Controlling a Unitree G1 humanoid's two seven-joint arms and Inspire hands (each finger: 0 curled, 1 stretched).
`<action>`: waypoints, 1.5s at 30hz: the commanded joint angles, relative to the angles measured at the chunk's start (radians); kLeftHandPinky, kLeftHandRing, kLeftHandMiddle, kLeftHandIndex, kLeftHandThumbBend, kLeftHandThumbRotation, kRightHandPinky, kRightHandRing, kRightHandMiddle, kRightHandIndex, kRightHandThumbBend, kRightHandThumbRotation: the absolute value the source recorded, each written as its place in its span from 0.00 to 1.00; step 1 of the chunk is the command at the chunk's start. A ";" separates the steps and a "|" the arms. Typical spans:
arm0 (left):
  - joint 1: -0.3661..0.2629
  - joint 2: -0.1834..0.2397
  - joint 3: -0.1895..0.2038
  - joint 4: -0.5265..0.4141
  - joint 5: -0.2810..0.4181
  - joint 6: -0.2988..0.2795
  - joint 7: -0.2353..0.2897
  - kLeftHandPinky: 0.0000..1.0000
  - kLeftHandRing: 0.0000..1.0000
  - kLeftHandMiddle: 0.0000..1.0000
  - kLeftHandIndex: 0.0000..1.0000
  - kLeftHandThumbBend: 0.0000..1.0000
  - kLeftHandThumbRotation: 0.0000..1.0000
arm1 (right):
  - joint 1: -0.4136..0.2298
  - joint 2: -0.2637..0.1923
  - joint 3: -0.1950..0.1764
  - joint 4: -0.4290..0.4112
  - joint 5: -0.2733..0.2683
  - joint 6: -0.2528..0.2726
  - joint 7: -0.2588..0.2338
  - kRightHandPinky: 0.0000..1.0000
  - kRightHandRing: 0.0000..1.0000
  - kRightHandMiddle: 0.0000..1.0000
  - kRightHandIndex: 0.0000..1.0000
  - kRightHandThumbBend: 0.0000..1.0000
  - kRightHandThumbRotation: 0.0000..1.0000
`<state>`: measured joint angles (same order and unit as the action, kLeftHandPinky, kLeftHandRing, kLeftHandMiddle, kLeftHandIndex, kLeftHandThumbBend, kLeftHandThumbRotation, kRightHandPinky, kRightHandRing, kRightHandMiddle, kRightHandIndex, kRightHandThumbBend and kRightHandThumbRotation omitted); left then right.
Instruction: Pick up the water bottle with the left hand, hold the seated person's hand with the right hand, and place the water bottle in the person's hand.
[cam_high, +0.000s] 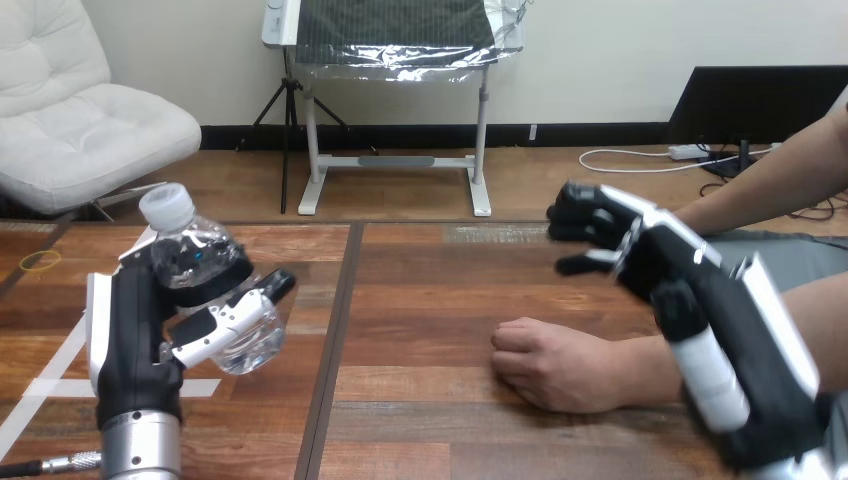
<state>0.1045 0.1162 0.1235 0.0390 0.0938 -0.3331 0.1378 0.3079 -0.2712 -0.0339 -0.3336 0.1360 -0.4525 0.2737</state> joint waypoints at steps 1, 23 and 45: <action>-0.024 -0.019 -0.028 -0.159 -0.014 -0.034 -0.017 0.25 0.31 0.36 0.38 0.60 0.00 | -0.135 -0.058 -0.068 0.034 -0.005 0.017 0.011 0.68 0.79 0.79 0.79 0.80 0.88; 0.023 -0.043 -0.032 -0.274 -0.044 -0.010 -0.066 0.22 0.27 0.33 0.37 0.57 0.00 | -0.326 -0.280 -0.141 0.245 -0.133 0.005 0.104 0.69 0.80 0.83 0.82 0.84 0.70; 0.035 -0.053 -0.033 -0.291 -0.037 -0.009 -0.064 0.21 0.26 0.32 0.37 0.58 0.00 | -0.448 -0.465 -0.125 0.383 -0.240 0.061 0.213 0.64 0.82 0.85 0.84 0.90 0.55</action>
<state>0.1681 0.0724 0.0929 -0.1977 0.0602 -0.3327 0.0718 -0.0508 -0.6799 -0.1627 0.0227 -0.0896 -0.3996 0.4630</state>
